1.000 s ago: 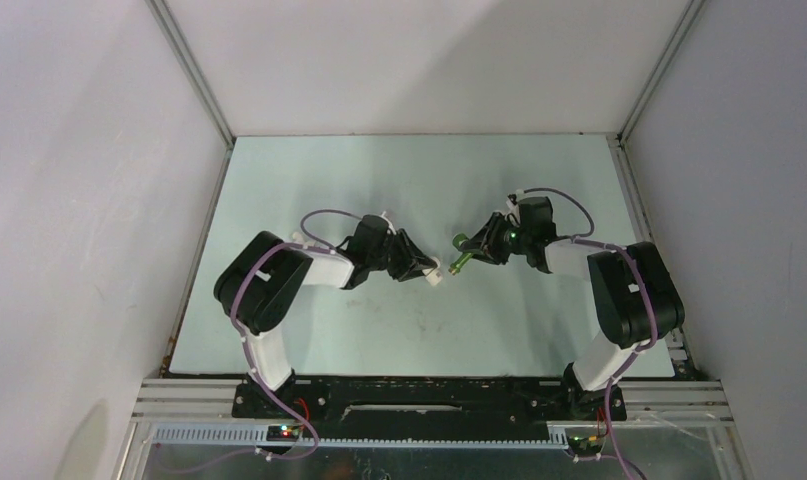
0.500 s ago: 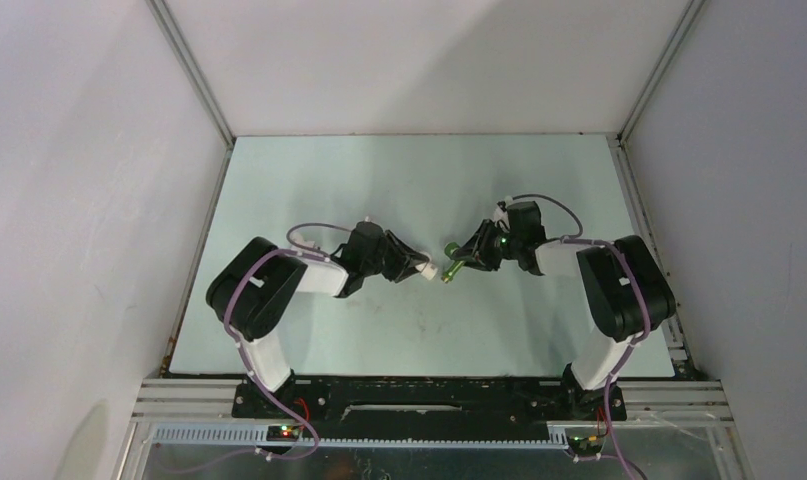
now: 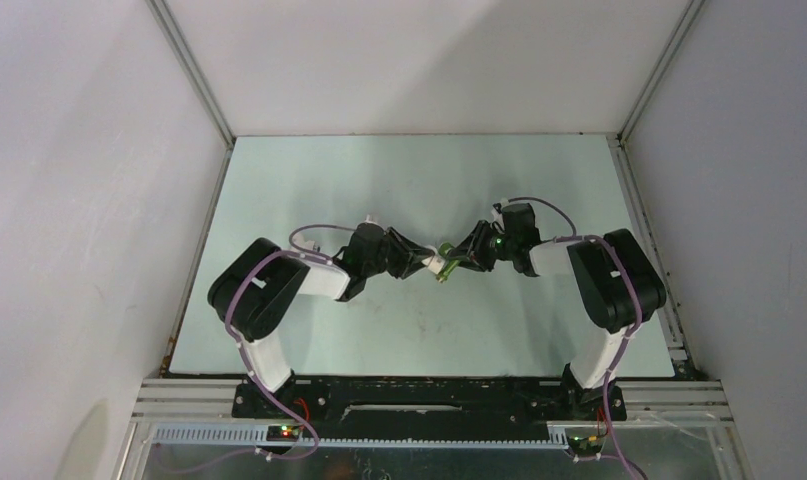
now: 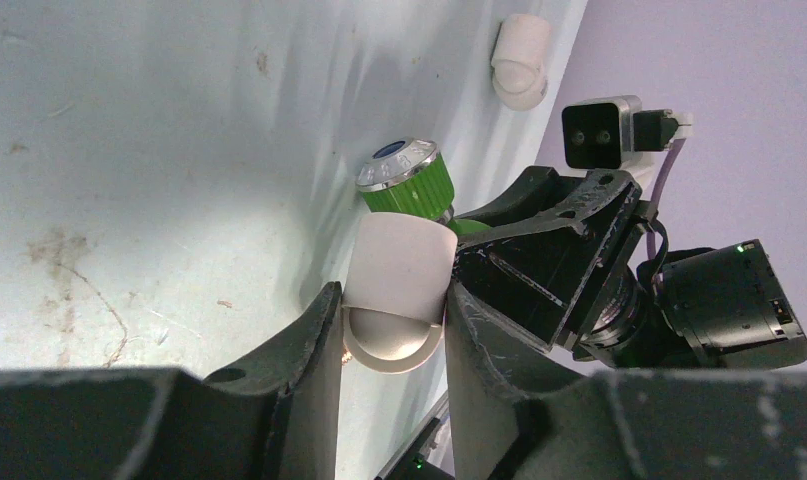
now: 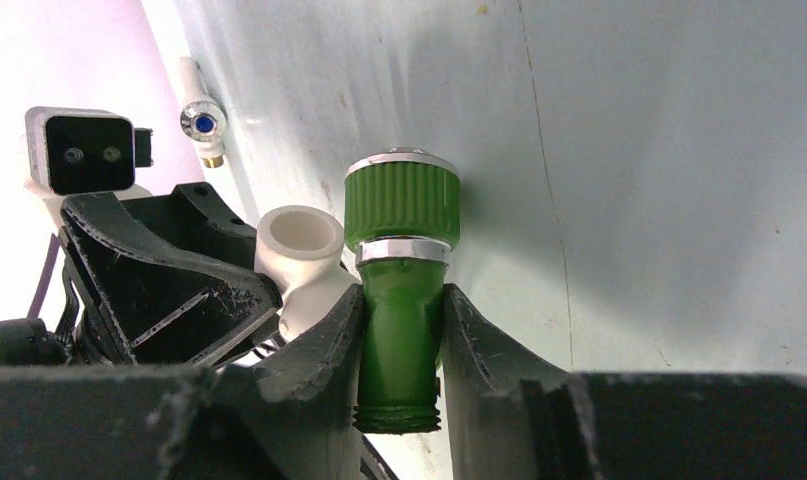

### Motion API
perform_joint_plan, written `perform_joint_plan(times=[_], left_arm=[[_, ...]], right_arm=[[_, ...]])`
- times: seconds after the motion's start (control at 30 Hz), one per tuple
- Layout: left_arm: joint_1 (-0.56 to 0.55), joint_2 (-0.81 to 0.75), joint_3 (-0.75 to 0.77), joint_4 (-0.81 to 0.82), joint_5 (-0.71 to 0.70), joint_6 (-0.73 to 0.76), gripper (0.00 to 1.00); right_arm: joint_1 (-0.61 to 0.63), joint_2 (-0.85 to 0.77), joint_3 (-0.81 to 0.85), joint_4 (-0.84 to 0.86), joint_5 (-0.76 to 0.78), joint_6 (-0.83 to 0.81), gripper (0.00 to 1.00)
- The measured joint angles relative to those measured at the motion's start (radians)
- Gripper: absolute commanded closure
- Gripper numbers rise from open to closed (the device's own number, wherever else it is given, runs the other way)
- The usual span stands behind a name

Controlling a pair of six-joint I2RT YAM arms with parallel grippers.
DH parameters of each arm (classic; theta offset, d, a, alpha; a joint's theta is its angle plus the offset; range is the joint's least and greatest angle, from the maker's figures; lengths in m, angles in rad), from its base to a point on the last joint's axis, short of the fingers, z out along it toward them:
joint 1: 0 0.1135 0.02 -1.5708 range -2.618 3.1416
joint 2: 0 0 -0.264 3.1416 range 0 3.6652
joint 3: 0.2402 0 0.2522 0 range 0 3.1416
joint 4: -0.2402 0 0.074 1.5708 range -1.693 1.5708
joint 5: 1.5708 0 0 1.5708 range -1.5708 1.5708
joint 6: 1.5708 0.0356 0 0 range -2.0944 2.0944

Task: Install the water faucets
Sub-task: Pick up the adaptor at the center of the board.

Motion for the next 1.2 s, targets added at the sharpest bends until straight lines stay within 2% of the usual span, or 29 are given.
perform_joint_plan(times=[0.13,0.43,0.8,1.0,1.1,1.2], left_arm=[[0.0,0.003,0.0,0.013,0.0,-0.002,0.81],[-0.005,0.004,0.0,-0.02,0.001,0.001,0.79],[-0.005,0.023,0.0,-0.025,0.0,0.001,0.57],[-0.007,0.049,0.0,-0.018,0.027,0.001,0.48],[-0.011,0.061,0.0,-0.005,0.047,0.001,0.48],[-0.017,0.065,0.0,0.008,0.06,0.001,0.54]], right_arm=[[-0.011,0.002,0.0,0.006,0.0,0.009,1.0],[-0.042,0.002,0.0,0.009,0.006,0.018,1.0],[-0.043,0.011,0.0,0.032,0.007,0.051,1.0],[-0.047,0.02,0.0,0.055,0.008,0.08,1.0],[-0.05,0.029,0.0,0.076,0.009,0.092,1.0],[-0.053,0.034,0.0,0.087,0.01,0.102,1.0]])
